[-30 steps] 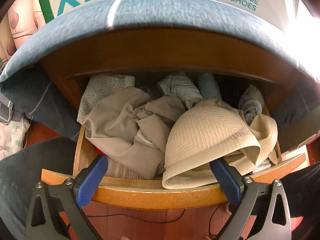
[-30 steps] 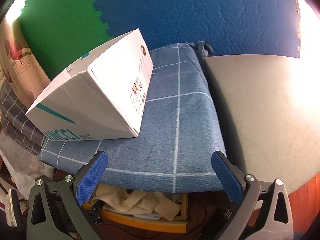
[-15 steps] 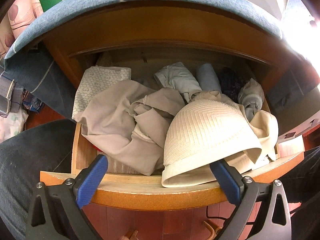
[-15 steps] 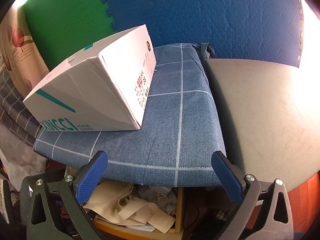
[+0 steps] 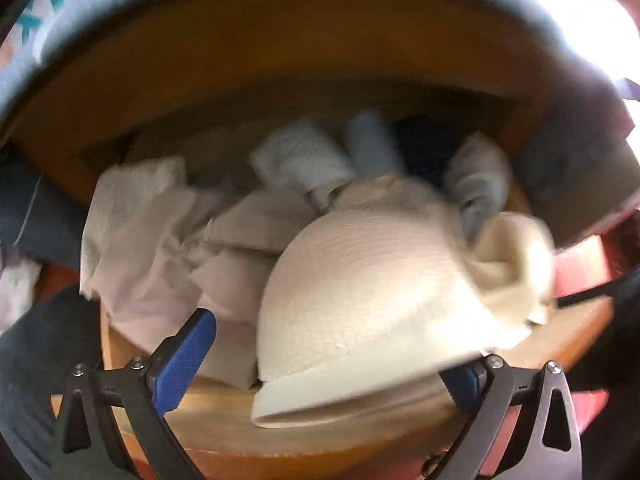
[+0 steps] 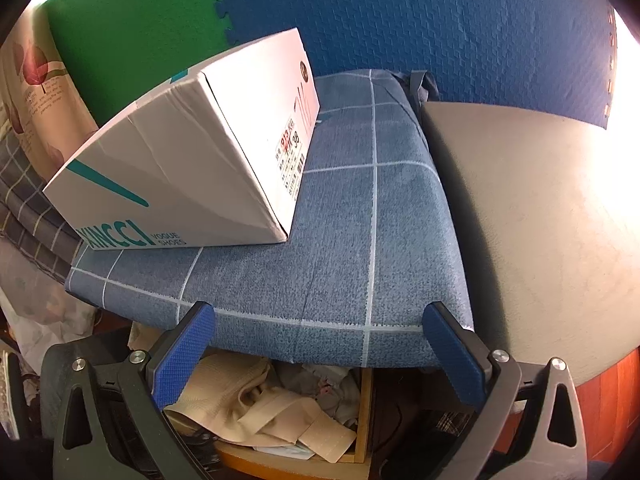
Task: Take underwear out of drawer
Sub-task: 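Close the left gripper on the beige bra in the drawer, then lift the beige bra out of the drawer with the left gripper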
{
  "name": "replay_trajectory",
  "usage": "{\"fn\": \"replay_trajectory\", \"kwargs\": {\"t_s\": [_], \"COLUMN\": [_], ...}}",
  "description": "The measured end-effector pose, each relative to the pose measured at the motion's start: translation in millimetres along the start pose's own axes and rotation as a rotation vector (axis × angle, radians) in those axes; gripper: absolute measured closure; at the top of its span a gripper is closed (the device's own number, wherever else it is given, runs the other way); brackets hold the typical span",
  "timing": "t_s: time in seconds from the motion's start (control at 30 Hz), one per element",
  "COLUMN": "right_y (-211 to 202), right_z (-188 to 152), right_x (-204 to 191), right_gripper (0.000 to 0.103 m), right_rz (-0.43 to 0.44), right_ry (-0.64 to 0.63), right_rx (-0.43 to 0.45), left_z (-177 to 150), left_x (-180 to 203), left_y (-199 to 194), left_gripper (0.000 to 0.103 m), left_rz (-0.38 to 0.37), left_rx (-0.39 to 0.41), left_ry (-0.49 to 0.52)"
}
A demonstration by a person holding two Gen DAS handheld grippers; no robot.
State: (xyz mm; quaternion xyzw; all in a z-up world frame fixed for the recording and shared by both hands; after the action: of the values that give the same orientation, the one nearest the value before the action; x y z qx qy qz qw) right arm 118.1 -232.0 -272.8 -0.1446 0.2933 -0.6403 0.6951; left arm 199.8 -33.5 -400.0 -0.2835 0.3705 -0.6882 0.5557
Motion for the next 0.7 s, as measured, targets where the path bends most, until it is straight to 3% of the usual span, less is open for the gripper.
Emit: {"fn": "replay_trajectory", "kwargs": {"t_s": [0.07,0.13,0.2,0.23,0.27,0.3,0.53,0.7], "right_y": [0,-1,-1,-1,0,0,-4,-11], "right_z": [0,1,2,2,1,0,5,14], "right_x": [0,0,-1,-1,-2,-2,-5,-2], "right_gripper": [0.000,0.000,0.000,0.000,0.000,0.000,0.000,0.000], "right_rz": [0.001,0.000,0.000,0.000,-0.002,-0.001,-0.007,-0.009], "right_ry": [0.003,-0.001,-0.007,-0.010,-0.013,-0.015,-0.037,-0.022], "right_rx": [0.000,0.006,0.009,0.008,0.005,0.004,0.028,0.071], "left_z": [0,-1,0,1,3,4,27,24], "left_x": [0,-5,-7,-8,-9,-10,-7,-11], "left_y": [9,17,25,27,28,28,1,-6], "left_gripper": [0.000,0.014,0.050,0.062,0.084,0.089,0.091,0.091], "left_rz": [-0.032,-0.020,-0.020,-0.008,0.014,0.028,0.021,0.035], "left_rx": [-0.017,-0.033,-0.058,-0.064,-0.069,-0.066,0.069,0.097], "left_ry": [-0.045,-0.076,-0.085,-0.077,-0.060,-0.040,0.008,0.034]}}
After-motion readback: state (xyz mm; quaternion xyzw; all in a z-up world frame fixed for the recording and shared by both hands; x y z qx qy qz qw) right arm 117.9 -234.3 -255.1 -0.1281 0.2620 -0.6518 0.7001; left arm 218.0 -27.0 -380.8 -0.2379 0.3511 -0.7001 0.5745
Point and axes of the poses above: each gripper's, at about its wrist camera, not at the fingertips, and y roughly the way its jaws point, x to its right, z to its top, the point moved 9 cm from there along y, roughly the way its jaws point, and after that the axes turned 14 degrees about x, right-handed, at the moved point
